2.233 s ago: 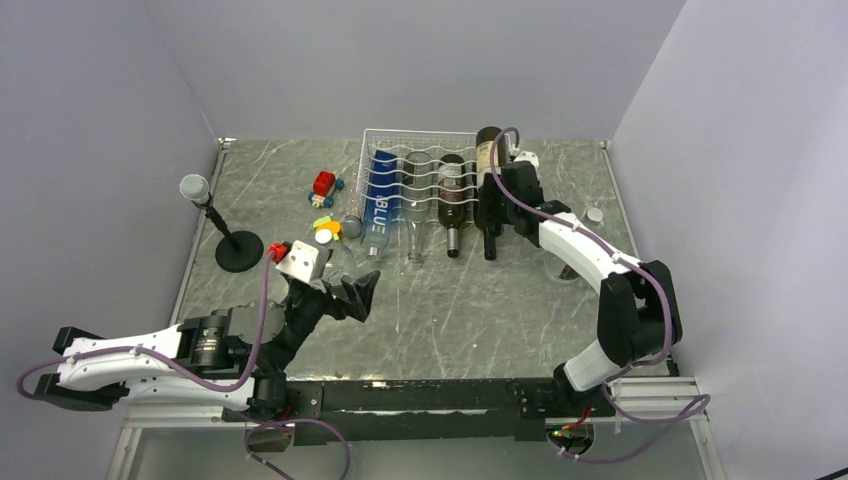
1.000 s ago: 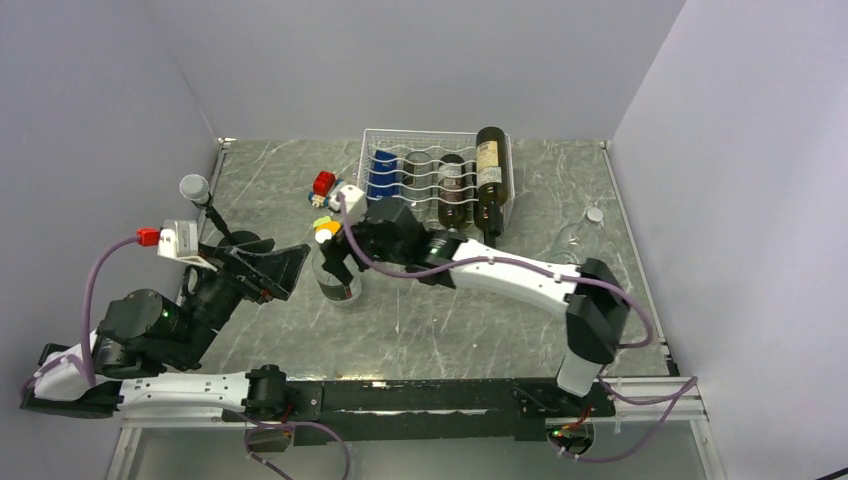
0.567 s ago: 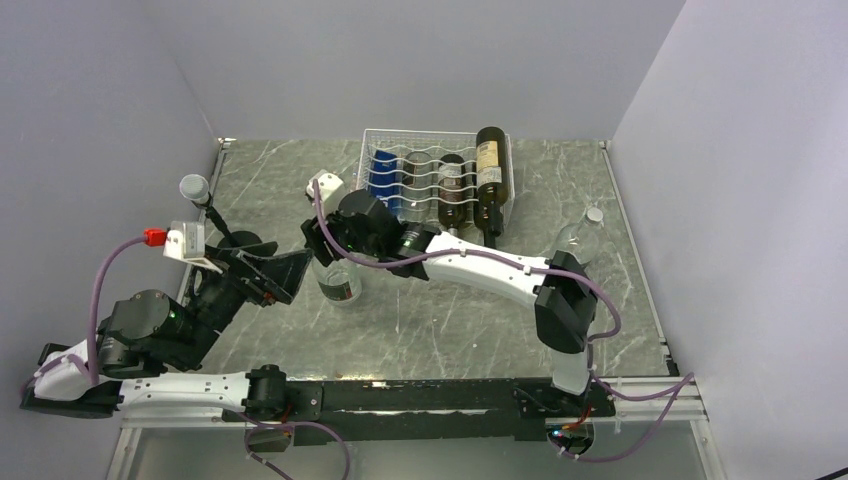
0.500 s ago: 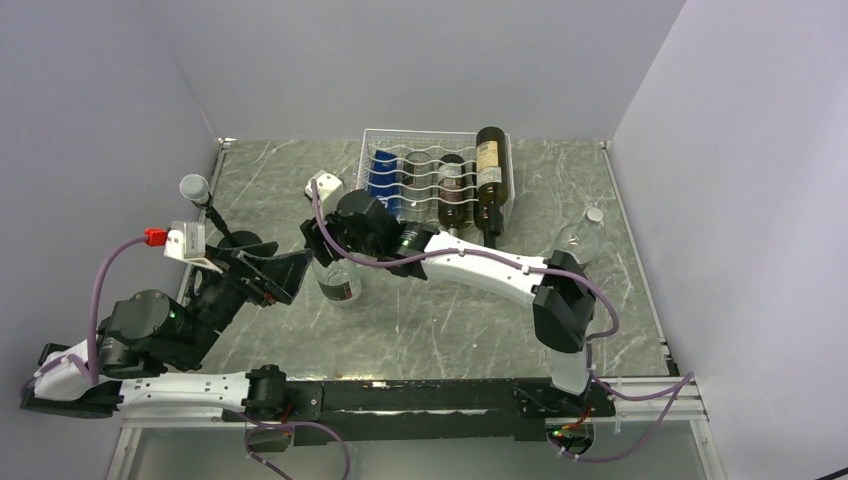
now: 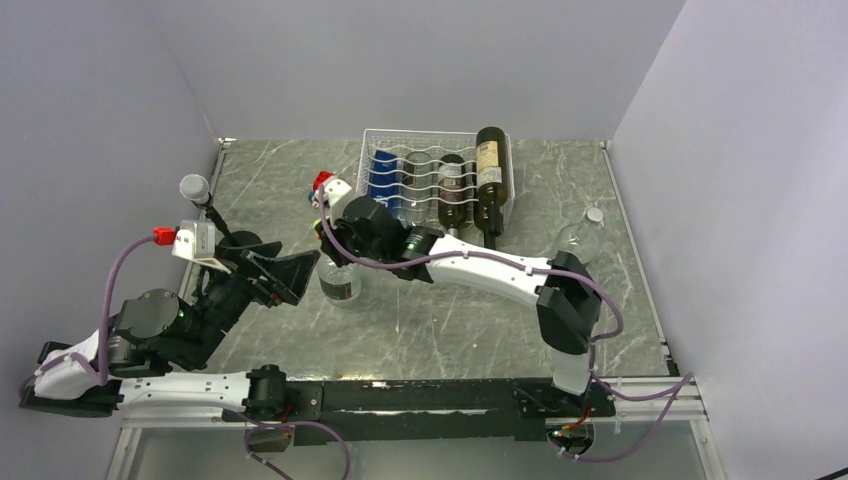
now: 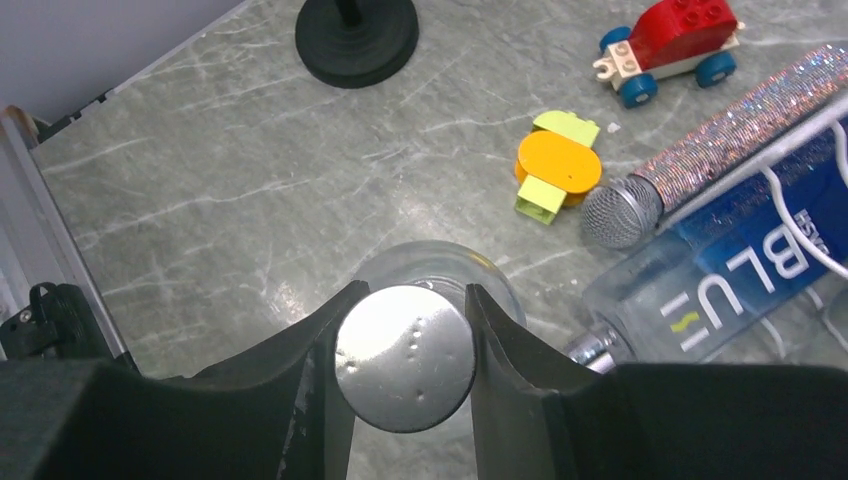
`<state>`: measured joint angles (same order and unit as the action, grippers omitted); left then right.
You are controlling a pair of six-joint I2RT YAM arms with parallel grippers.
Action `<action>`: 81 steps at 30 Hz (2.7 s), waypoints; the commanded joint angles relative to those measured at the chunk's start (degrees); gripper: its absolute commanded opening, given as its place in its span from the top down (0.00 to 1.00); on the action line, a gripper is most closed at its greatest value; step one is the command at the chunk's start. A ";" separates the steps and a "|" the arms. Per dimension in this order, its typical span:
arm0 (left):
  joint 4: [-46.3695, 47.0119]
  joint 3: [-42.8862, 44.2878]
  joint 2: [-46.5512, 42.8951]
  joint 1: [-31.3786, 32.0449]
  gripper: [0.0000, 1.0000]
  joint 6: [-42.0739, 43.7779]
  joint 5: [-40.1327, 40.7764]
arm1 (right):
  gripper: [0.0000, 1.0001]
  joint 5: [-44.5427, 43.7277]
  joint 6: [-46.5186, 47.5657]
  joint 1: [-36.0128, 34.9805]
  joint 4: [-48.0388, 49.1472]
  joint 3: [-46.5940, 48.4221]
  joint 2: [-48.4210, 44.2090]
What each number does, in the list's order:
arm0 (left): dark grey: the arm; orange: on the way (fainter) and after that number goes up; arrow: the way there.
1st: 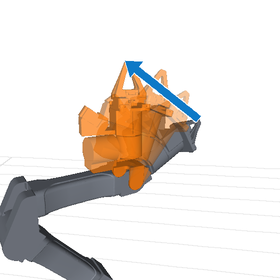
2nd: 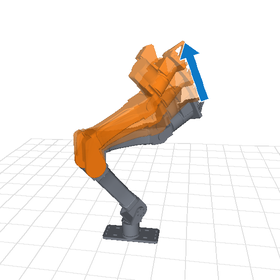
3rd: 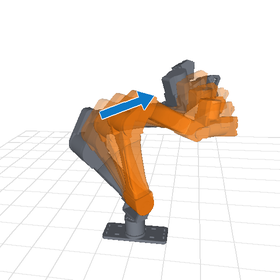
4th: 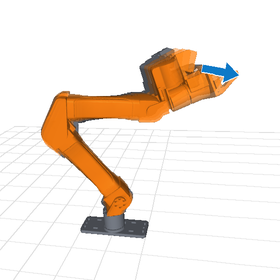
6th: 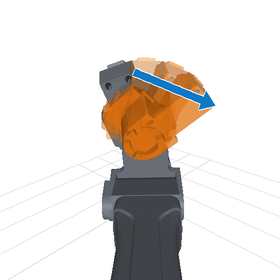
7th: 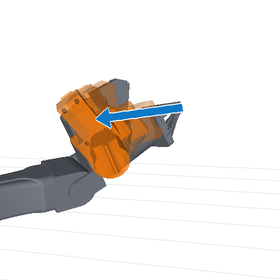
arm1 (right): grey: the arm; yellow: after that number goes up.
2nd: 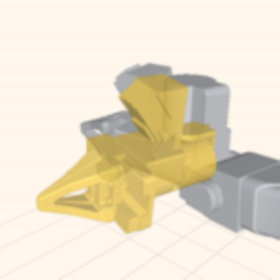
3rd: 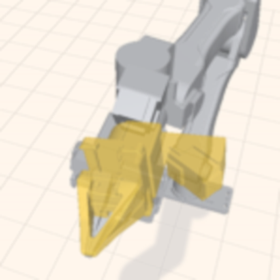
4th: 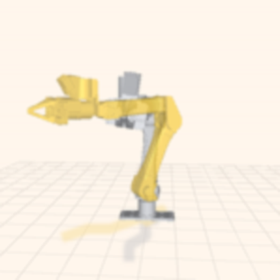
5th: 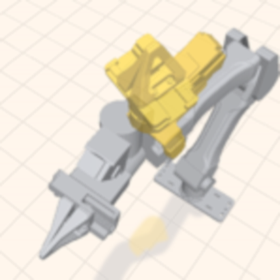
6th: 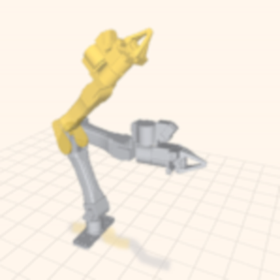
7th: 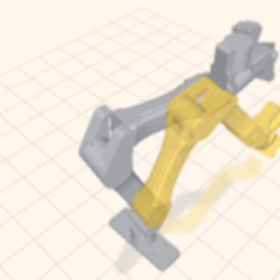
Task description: Put the wine bottle on the wine rack
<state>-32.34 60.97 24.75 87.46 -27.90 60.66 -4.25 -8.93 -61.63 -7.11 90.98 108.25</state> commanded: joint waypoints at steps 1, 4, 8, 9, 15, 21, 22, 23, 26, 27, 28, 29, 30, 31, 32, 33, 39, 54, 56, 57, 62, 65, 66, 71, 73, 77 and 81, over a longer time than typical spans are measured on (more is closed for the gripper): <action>2.65 -0.28 1.23 0.17 0.01 1.01 -0.93 | 1.00 -3.01 -3.10 1.24 1.28 -6.59 -8.27; 4.62 -1.66 1.73 0.18 0.01 2.51 -2.76 | 1.00 -2.63 -4.19 2.11 1.53 -10.21 -12.77; 5.78 -3.05 3.63 0.19 0.01 0.62 -5.27 | 1.00 -0.91 -6.34 3.31 -0.38 -13.88 -19.10; 6.23 -3.76 4.38 0.25 0.01 0.34 -5.85 | 1.00 -0.44 -6.97 3.61 -0.81 -14.95 -20.96; 13.14 -9.77 10.06 0.18 0.01 1.16 -11.90 | 1.00 2.46 -10.58 6.00 -4.32 -21.41 -30.95; 20.77 -16.09 15.14 0.07 0.01 -0.50 -15.25 | 1.00 4.91 -13.21 8.53 -5.50 -29.05 -38.61; 21.77 -17.02 15.86 0.00 0.01 -0.95 -16.20 | 1.00 5.47 -13.57 8.81 -5.84 -30.24 -39.65; 22.32 -18.02 16.45 -0.01 0.01 -1.82 -16.87 | 1.00 5.60 -13.85 8.96 -6.15 -31.31 -41.19; 21.35 -20.12 18.73 -0.17 0.01 -5.80 -16.46 | 1.00 5.42 -14.56 9.23 -7.81 -34.24 -44.34; 20.20 -21.05 19.53 -0.25 0.01 -7.90 -15.32 | 1.00 5.36 -14.78 9.24 -8.21 -35.33 -45.45; 18.50 -21.86 20.49 -0.49 0.01 -10.58 -14.60 | 1.00 5.31 -15.06 9.24 -8.63 -36.29 -46.57; 17.17 -22.91 21.34 -0.66 0.01 -12.76 -14.75 | 1.00 5.20 -15.41 9.24 -9.27 -37.25 -47.69; 16.87 -24.15 21.96 -0.93 0.01 -14.57 -15.63 | 1.00 5.22 -15.73 9.24 -9.76 -38.27 -48.68; 17.62 -25.68 22.39 -1.01 0.01 -15.81 -16.64 | 1.00 5.22 -16.15 9.24 -10.44 -39.12 -49.77; 19.10 -27.42 22.73 -1.07 0.01 -16.58 -17.95 | 1.00 5.12 -16.83 9.24 -11.19 -40.05 -50.83; 21.42 -29.06 22.82 -1.14 0.01 -16.96 -19.28 | 1.00 5.21 -17.32 9.24 -11.59 -41.04 -51.88; 30.87 -36.35 26.78 -1.23 0.01 -19.27 -21.87 | 1.00 6.16 -19.48 9.24 -13.70 -45.82 -58.06; 39.24 -36.31 38.09 -4.53 0.01 -20.41 -25.41 | 1.00 19.91 -17.19 9.26 -16.85 -52.12 -66.12; 39.62 -36.05 38.54 -5.47 0.01 -19.89 -26.20 | 1.00 20.57 -17.58 9.20 -16.94 -52.39 -66.02; 39.63 -35.87 38.67 -5.86 0.01 -19.69 -26.41 | 1.00 20.78 -17.84 9.26 -17.07 -52.33 -65.93; 39.21 -34.91 39.05 -7.81 0.01 -18.64 -26.98 | 1.00 21.22 -18.34 9.25 -21.06 -50.08 -64.50; 39.65 -34.74 39.06 -8.40 0.01 -17.46 -27.26 | 0.98 20.40 -17.22 9.24 -25.06 -47.51 -63.58; 39.60 -34.65 39.13 -8.51 0.01 -17.25 -27.20 | 0.95 20.06 -16.73 9.24 -26.33 -46.37 -63.29; 39.31 -34.65 39.39 -8.97 0.01 -16.84 -26.91 | 0.92 20.03 -15.04 9.24 -31.28 -40.50 -61.03; 39.72 -34.84 39.17 -9.26 0.01 -16.71 -27.00 | 0.98 20.85 -14.75 9.14 -32.34 -39.08 -59.46; 40.25 -34.99 39.03 -10.12 0.01 -16.70 -26.81 | 1.00 21.07 -14.04 8.65 -36.11 -37.92 -56.86; 40.24 -34.53 39.45 -11.58 0.01 -17.27 -26.29 | 1.00 22.51 -14.05 8.33 -37.57 -39.36 -56.24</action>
<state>3.62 24.05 63.66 78.83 -44.62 28.49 8.62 -21.10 -51.46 -39.24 51.27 51.44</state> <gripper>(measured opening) 0.994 0.421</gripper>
